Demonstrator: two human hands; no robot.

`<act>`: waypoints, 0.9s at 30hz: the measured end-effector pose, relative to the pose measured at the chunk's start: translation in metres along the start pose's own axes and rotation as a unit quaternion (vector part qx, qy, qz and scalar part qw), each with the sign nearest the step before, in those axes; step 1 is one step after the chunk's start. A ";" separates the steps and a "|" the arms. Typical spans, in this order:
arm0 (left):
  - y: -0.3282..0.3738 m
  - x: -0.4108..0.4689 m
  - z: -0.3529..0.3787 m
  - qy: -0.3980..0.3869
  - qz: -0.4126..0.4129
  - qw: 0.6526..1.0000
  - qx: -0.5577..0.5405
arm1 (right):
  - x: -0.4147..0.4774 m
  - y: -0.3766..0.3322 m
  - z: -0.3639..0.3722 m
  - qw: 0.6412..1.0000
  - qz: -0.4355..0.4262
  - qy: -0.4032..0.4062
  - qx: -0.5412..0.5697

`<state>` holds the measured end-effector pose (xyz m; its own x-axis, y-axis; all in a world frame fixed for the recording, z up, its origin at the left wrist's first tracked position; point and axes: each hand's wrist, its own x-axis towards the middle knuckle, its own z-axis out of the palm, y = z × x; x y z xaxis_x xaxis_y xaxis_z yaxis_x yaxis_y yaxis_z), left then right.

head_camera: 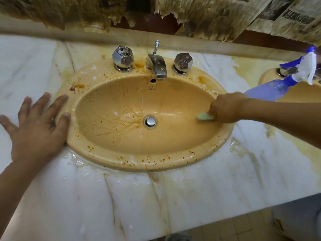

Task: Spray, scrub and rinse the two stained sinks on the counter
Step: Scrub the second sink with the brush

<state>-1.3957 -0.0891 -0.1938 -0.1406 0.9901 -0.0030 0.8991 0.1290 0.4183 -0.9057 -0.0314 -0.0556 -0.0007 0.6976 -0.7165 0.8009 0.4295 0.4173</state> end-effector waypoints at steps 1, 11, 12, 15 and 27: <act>0.000 0.000 0.000 0.005 0.004 1.000 0.004 | -0.006 -0.004 0.005 0.998 -0.032 -0.040 0.030; -0.001 0.002 0.002 0.014 0.005 1.000 -0.010 | -0.032 -0.002 -0.004 0.995 -0.030 -0.086 0.042; -0.001 0.002 0.003 0.013 0.005 1.000 0.002 | -0.035 -0.005 -0.005 0.993 -0.032 -0.093 0.066; 0.003 0.000 0.001 0.012 0.002 1.000 0.006 | -0.013 -0.030 -0.004 0.991 -0.053 -0.080 0.096; 0.014 -0.006 -0.008 0.017 -0.006 1.000 -0.005 | 0.069 -0.073 0.018 0.987 -0.050 0.126 0.091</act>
<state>-1.3858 -0.0940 -0.1809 -0.1657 0.9859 0.0230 0.8930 0.1401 0.4277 -0.9530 -0.0250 -0.1458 -0.2151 0.7872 -0.5779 0.8839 0.4085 0.2275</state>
